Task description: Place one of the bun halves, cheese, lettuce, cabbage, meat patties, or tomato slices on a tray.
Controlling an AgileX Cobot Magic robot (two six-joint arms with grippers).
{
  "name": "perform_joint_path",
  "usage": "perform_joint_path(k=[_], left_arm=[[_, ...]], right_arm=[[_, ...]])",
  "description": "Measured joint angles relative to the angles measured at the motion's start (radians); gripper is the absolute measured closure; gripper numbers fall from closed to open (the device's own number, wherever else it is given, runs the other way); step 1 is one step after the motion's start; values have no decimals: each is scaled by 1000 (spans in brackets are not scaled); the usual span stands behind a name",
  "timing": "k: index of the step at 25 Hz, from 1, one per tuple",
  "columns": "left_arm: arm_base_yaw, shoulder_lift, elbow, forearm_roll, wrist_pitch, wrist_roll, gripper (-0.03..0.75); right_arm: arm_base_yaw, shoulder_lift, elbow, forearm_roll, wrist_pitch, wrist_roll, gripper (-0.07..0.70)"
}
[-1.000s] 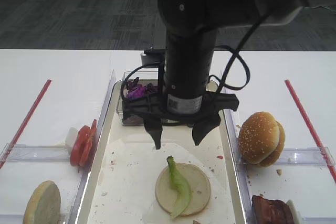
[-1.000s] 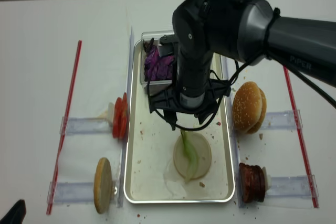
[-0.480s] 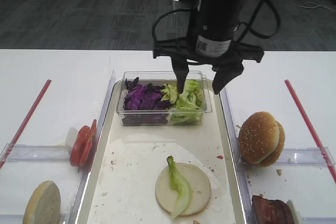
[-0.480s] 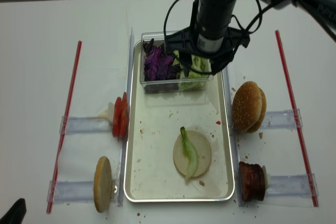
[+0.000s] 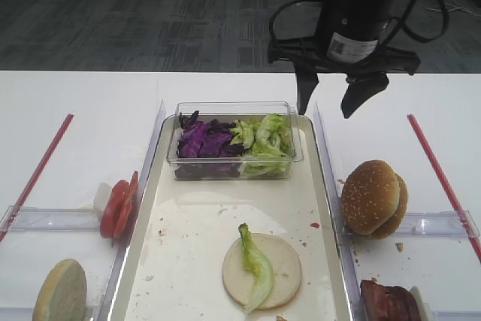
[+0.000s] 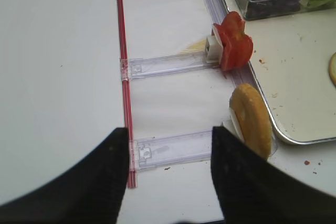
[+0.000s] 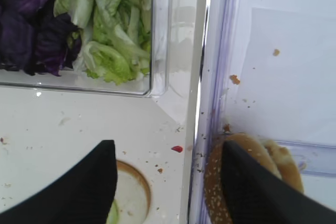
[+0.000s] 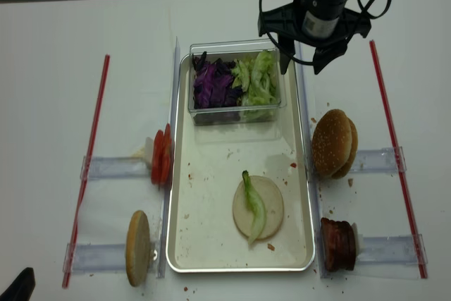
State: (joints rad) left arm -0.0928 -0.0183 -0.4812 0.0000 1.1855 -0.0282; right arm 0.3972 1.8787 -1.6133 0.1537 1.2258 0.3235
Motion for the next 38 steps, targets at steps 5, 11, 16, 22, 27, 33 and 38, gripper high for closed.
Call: perform_joint_path(k=[5,11,16,22,27,33,38], left_arm=[[0,0,0,0,0,0,354],[0,0,0,0,0,0,354],[0,0,0,0,0,0,354],[0,0,0,0,0,0,354],[0,0,0,0,0,0,354],[0,0,0,0,0,0,354],[0,0,0,0,0,0,354]], right_arm=[[-66,0,0,5,0,-58,161],[-184,-9,0,-32,0,-140,162],[-319,-49,0,-34,3,-207,163],[-430,-79,0,-40,7,-249,165],[-438,-91,4,-64,11,-266,165],[-438,-193,97,-60,9,-293,165],[-438,-342,254,-60,11,-311,165]])
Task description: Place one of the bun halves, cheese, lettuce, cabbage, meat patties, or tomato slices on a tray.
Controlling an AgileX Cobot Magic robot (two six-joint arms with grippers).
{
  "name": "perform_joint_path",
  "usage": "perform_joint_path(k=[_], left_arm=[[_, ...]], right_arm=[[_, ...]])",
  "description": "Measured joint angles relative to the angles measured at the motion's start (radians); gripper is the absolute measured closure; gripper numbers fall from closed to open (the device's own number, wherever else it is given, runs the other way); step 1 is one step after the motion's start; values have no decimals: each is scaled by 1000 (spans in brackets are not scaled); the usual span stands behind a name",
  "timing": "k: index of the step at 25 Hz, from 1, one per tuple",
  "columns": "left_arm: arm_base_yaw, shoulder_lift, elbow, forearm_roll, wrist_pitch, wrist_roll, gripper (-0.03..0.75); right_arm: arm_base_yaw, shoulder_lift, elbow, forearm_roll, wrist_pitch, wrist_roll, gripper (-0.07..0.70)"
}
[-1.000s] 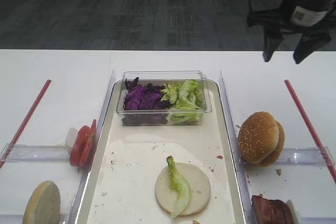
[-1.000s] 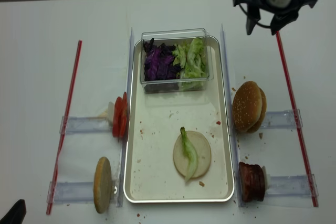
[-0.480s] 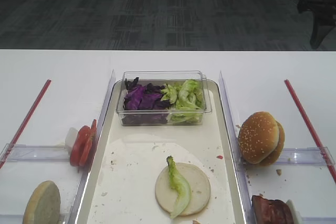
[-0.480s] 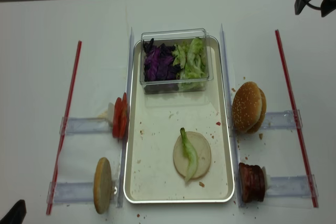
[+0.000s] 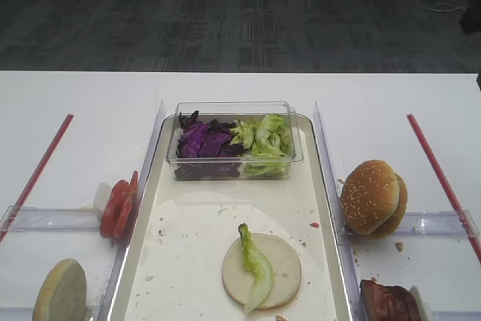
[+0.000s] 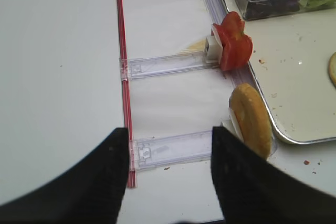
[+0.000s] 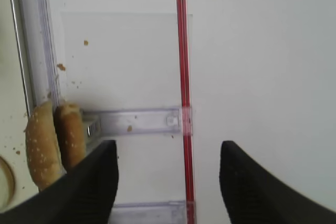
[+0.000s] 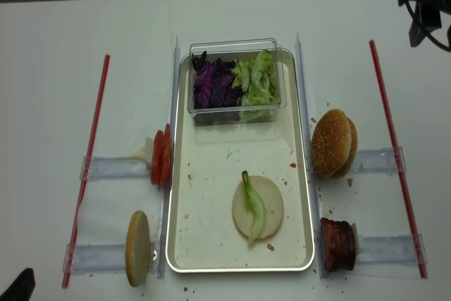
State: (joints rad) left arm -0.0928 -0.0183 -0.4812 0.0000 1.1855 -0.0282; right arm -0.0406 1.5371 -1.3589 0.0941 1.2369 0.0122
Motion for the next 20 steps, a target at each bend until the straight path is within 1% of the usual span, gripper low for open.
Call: perform_joint_path(k=[6,20], left_arm=[[0,0,0,0,0,0,354],[0,0,0,0,0,0,354]], right_arm=[[0,-203,172,0,0,-5,165],[0,-753,485,-21,14,-30,165]])
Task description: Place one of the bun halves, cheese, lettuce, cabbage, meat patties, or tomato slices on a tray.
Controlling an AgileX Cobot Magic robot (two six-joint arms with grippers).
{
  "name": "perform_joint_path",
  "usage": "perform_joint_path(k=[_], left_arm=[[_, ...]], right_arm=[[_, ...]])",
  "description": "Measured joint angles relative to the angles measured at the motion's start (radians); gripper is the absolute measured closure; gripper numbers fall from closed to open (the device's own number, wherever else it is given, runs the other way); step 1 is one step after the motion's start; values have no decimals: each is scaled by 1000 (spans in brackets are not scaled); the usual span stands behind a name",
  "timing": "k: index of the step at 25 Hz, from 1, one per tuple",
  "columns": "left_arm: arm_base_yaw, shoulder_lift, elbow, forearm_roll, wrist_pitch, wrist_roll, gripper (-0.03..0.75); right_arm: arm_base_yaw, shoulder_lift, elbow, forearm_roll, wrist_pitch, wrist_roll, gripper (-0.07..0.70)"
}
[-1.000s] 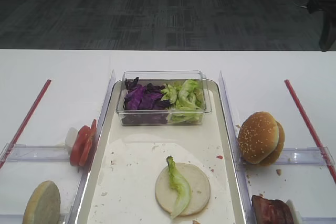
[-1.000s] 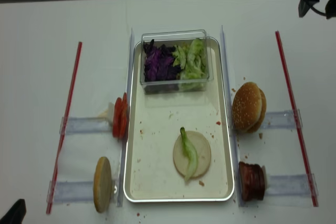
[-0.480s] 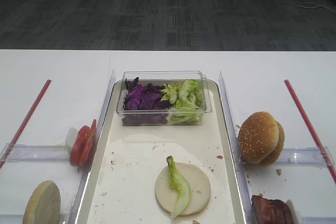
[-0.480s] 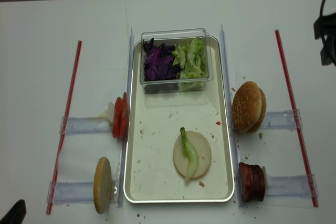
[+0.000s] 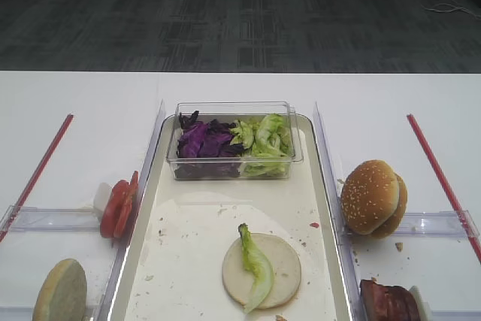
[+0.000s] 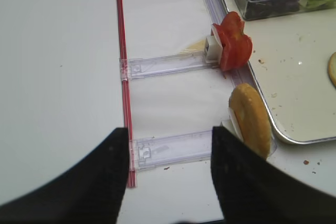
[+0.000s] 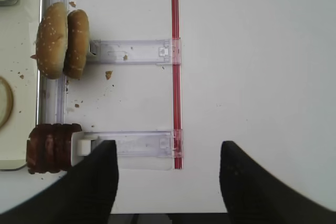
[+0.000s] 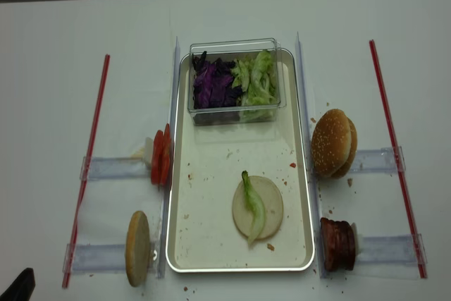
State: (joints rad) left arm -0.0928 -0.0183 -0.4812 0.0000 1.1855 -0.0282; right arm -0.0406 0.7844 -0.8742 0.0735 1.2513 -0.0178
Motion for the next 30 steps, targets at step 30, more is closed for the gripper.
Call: perform_joint_path(k=[30], left_arm=[[0,0,0,0,0,0,354]], right_arm=[[0,-802,323,-2,30,-30,165]])
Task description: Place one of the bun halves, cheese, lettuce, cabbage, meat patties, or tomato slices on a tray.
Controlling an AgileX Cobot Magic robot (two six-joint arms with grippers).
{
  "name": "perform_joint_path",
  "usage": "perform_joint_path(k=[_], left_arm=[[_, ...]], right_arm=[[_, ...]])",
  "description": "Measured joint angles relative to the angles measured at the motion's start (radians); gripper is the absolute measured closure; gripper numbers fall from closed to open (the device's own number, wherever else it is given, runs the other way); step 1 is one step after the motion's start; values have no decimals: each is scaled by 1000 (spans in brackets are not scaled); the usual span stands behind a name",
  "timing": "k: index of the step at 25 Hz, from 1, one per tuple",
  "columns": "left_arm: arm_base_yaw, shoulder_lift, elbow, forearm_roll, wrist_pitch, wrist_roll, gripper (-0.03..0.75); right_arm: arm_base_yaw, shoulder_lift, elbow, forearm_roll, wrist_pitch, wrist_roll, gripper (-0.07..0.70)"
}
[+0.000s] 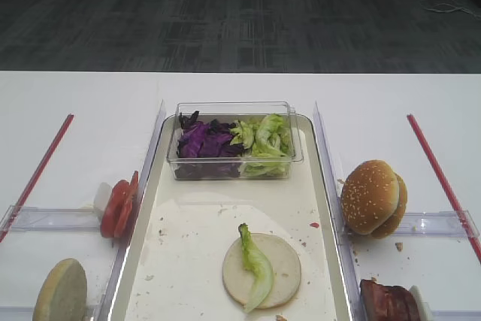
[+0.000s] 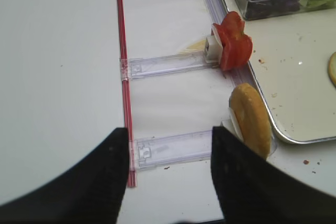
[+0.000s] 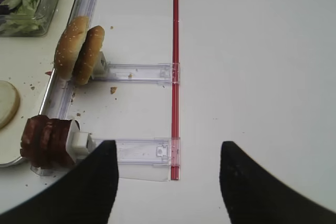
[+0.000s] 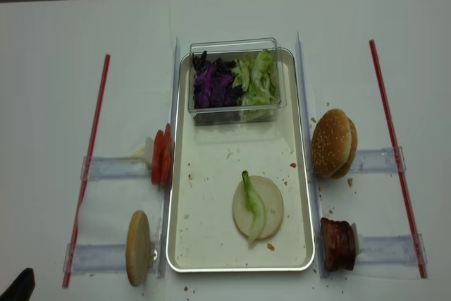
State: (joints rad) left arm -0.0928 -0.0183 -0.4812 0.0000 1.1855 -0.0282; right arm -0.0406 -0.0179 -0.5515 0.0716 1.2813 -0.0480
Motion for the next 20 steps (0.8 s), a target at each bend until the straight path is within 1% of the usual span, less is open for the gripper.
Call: perform_joint_path(k=[12,17,20], left_arm=[[0,0,0,0,0,0,354],[0,0,0,0,0,0,354],[0,0,0,0,0,0,354]], right_arm=[[0,0,29,-16,-4,-90,165],[0,0,47,-18,-63,-119,165],[0,0,73,-18,-121,-123,165]])
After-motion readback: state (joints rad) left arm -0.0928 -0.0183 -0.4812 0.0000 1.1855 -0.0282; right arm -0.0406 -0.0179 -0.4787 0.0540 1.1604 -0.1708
